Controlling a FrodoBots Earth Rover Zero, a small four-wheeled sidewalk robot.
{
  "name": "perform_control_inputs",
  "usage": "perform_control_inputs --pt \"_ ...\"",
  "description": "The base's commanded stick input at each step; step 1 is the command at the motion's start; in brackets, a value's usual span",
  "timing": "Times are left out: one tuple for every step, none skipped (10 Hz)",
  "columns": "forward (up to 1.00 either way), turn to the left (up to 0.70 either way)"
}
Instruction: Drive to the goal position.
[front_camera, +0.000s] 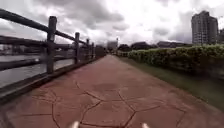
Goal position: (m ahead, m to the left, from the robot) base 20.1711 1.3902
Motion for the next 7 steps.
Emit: perform_control_inputs --pt "0.7 0.0" --pt "0.7 0.0" --pt "0.7 0.0" --pt "0.7 0.0" --pt "0.7 0.0" --pt "0.7 0.0" --pt "0.7 0.0"
